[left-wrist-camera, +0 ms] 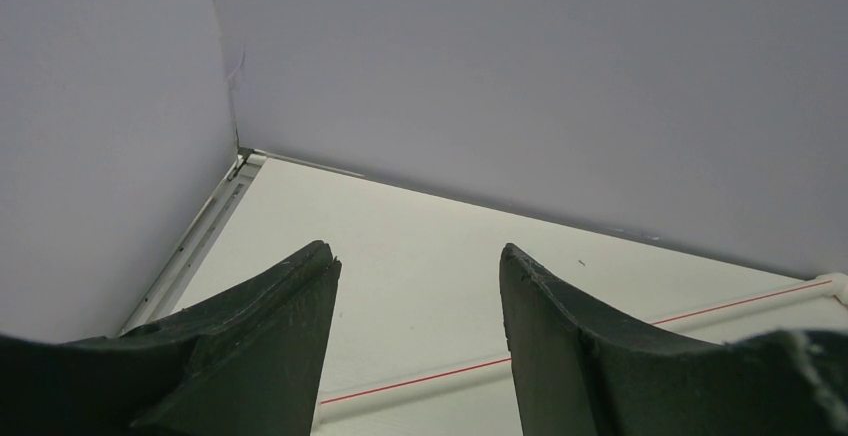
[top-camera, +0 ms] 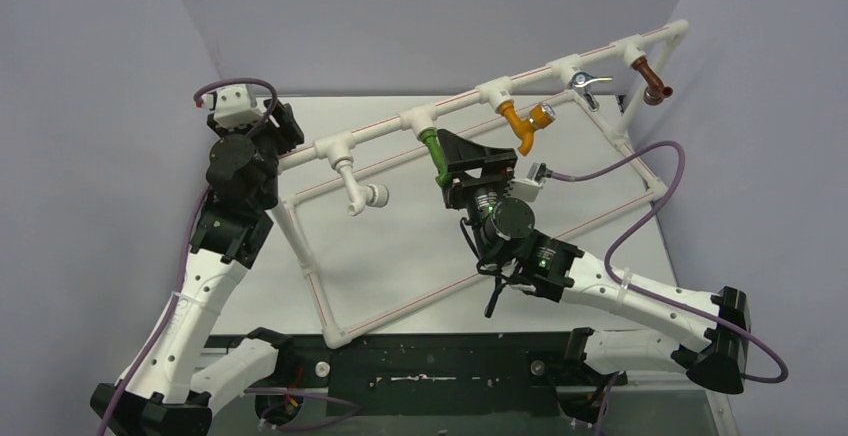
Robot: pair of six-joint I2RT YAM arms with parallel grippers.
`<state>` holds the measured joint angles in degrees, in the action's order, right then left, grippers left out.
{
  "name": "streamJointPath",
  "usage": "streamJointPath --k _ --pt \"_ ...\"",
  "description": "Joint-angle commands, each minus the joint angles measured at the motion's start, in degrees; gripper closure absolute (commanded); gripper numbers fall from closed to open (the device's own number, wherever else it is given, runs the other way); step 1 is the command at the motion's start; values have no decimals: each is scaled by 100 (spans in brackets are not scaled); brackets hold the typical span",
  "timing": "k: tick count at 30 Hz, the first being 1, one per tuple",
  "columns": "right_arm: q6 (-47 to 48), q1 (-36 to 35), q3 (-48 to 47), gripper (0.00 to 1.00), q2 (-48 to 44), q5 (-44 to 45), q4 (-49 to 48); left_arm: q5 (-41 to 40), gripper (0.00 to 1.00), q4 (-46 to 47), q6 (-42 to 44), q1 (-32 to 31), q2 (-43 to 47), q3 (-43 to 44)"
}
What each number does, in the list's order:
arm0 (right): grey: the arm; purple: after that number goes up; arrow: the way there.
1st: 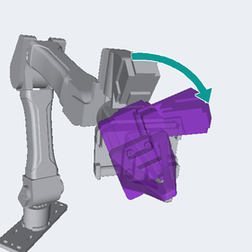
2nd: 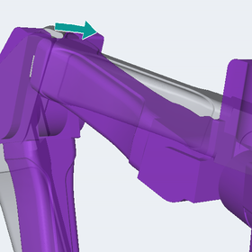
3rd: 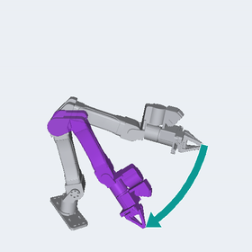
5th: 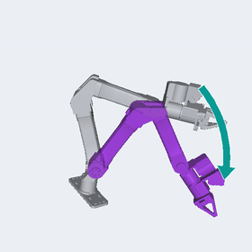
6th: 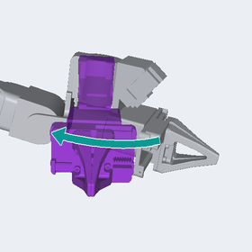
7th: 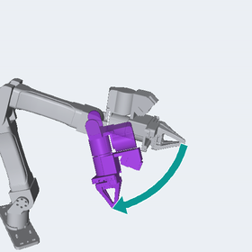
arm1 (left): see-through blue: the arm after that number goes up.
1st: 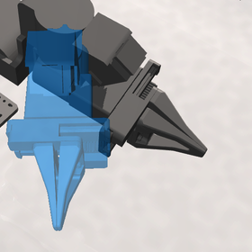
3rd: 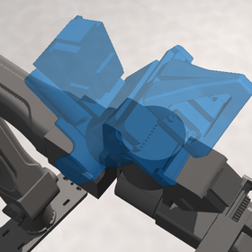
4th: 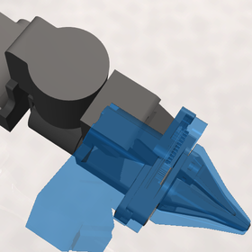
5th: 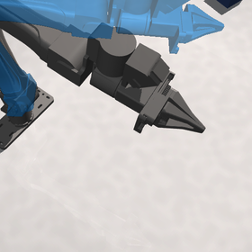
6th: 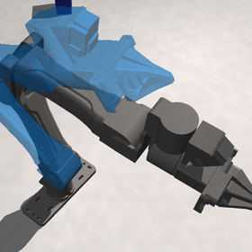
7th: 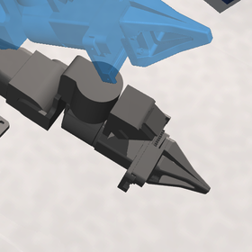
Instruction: Install the water faucets
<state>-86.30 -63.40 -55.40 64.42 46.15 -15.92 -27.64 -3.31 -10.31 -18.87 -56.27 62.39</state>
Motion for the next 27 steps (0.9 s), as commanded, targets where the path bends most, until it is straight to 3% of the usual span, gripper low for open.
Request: streamJointPath --k 1,16,27 --pt "-81 13 -309 23 19 -95 -15 168 42 -1400 178 -55 -167 -347" --pt "673 17 -235 10 -456 -402 999 173 42 -1385 169 -55 -160 -347" --pt "3382 12 -286 8 -1080 -855 1058 174 42 -1386 176 -55 -189 -343"
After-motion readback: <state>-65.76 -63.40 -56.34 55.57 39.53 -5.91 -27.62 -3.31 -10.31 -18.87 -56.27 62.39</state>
